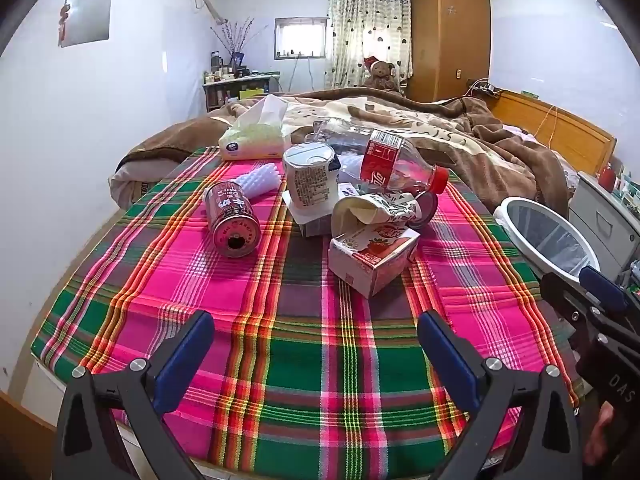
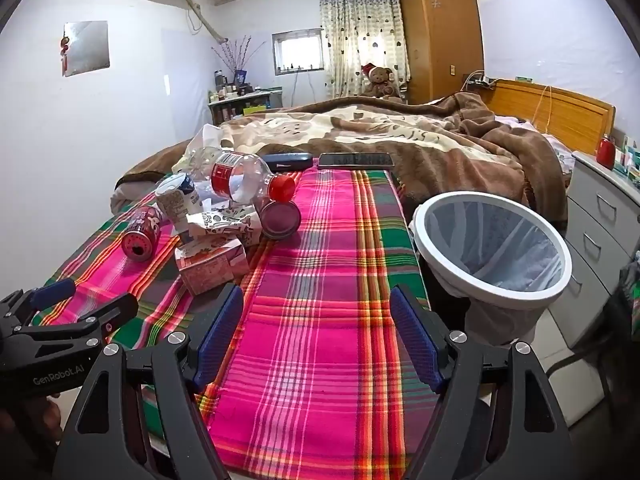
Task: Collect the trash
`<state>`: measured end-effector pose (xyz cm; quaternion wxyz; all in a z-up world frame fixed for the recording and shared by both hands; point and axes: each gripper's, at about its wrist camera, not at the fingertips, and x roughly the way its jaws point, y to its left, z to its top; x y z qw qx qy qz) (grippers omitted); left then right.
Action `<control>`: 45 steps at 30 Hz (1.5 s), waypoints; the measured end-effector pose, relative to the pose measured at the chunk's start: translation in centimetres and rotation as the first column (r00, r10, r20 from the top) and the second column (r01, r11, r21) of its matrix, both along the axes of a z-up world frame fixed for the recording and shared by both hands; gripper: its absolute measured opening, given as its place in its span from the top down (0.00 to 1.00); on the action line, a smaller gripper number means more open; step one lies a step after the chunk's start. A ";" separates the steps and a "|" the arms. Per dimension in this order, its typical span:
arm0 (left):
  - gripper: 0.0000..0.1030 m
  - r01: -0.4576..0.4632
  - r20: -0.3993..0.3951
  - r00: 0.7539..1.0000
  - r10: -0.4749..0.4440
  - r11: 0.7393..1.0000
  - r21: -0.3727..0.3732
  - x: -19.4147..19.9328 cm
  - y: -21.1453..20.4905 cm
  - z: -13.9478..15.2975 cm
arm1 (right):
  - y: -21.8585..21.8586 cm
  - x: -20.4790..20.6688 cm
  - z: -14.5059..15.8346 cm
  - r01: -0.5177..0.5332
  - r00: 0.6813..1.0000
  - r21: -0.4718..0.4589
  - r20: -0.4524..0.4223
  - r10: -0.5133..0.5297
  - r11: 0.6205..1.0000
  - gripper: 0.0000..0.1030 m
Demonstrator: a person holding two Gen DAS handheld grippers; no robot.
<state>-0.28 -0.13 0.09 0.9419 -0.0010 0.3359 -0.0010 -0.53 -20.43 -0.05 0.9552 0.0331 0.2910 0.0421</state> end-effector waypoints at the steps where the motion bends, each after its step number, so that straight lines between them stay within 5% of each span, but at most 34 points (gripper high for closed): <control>1: 0.00 0.000 0.001 1.000 0.000 1.000 -0.001 0.0 0.0 0.0 | 0.0 0.0 0.0 0.000 1.000 -0.001 0.000 0.000 1.000 0.25; 45: 0.00 0.005 0.007 1.000 -0.005 1.000 -0.003 0.0 -0.1 0.4 | 0.2 -0.1 0.2 0.004 1.000 -0.010 0.004 -0.004 1.000 0.25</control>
